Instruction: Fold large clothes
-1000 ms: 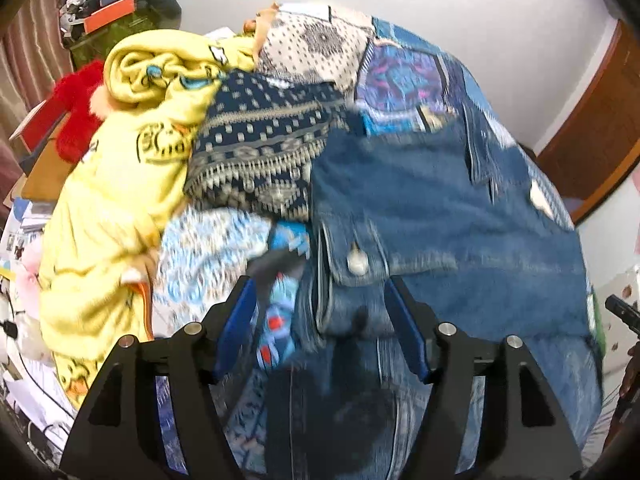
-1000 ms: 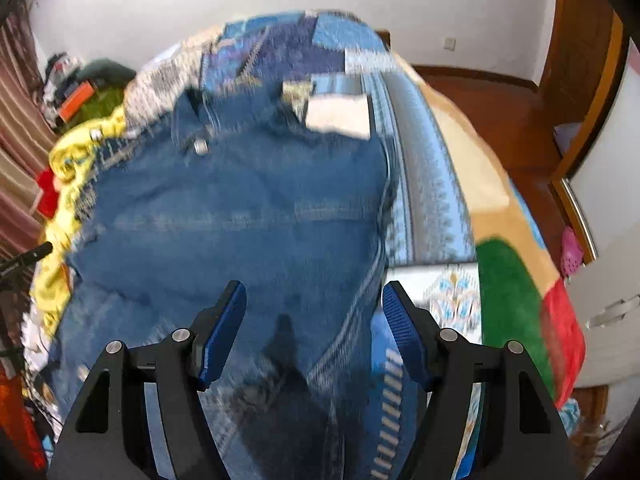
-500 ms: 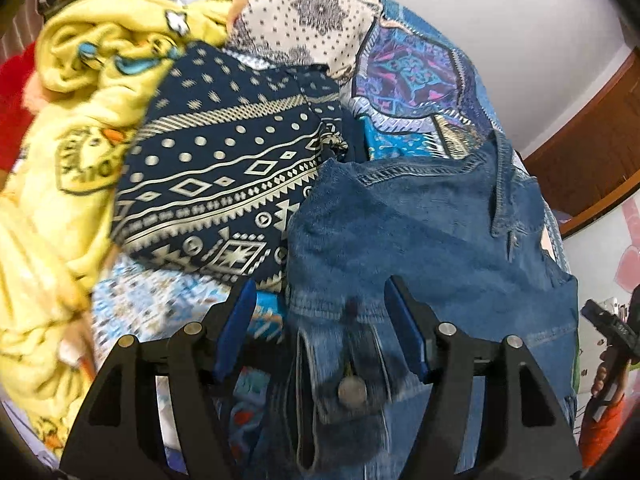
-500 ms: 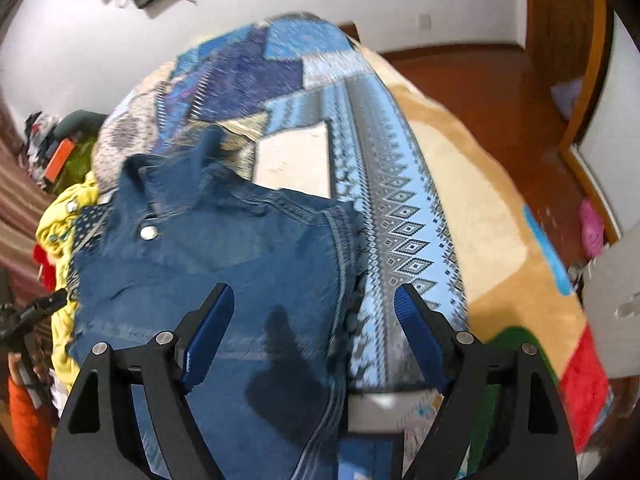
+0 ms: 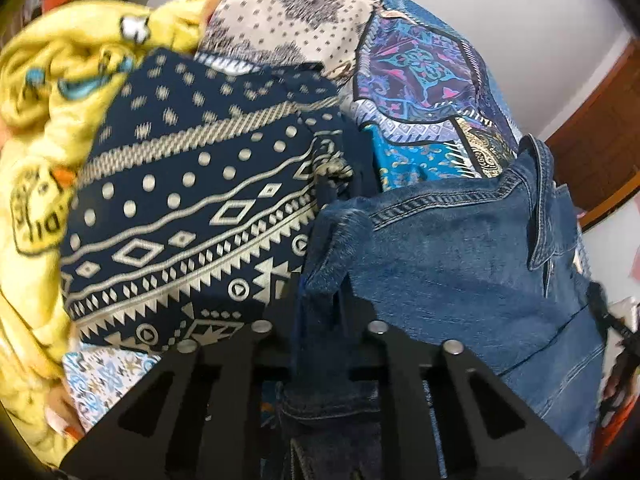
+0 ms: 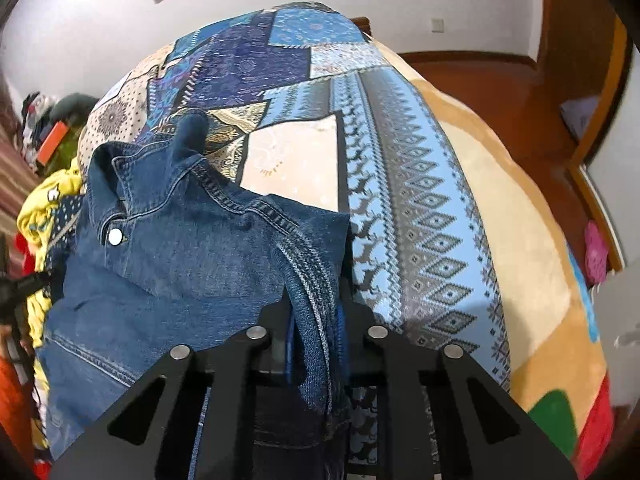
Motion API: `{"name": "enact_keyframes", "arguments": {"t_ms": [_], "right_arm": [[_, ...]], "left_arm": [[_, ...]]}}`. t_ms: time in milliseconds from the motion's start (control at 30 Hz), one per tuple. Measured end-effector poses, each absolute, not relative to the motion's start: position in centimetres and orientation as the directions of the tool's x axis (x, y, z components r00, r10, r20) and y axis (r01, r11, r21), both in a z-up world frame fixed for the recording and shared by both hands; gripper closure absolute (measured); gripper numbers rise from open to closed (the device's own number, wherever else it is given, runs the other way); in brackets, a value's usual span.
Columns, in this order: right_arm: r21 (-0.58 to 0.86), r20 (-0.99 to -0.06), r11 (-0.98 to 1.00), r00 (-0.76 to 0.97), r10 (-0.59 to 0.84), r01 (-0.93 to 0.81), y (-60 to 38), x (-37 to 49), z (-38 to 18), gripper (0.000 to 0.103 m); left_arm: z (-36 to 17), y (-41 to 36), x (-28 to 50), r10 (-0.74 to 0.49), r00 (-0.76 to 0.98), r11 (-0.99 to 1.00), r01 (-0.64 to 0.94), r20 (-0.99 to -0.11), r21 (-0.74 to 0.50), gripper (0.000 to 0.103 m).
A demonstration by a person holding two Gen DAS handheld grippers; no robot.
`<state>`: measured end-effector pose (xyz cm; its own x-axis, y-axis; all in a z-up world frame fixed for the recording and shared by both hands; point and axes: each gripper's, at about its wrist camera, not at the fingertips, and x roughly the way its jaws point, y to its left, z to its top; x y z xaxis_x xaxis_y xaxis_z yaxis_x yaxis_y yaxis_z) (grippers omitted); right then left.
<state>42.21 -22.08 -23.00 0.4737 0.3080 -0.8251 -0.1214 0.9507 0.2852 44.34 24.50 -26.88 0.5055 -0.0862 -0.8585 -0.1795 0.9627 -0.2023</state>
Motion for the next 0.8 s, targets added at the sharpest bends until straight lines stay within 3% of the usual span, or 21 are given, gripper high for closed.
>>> {"name": "enact_keyframes", "arguments": {"t_ms": [133, 433, 800], "right_arm": [[0.266, -0.807, 0.952, 0.505, 0.305, -0.151, -21.9, 43.0, -21.2, 0.091], [0.143, -0.742, 0.958, 0.614, 0.27, -0.248, -19.1, 46.4, -15.1, 0.091], [0.149, -0.824, 0.973, 0.521, 0.222, -0.177, -18.4, 50.5, -22.3, 0.089]], "left_arm": [[-24.9, 23.4, 43.9, -0.026, 0.539, 0.977, -0.165, -0.842, -0.136, 0.096], [-18.2, 23.6, 43.4, 0.013, 0.658, 0.98, -0.157, -0.753, -0.121, 0.096], [-24.3, 25.7, 46.7, 0.031, 0.544, 0.965, -0.234, -0.838, -0.116, 0.094]]}}
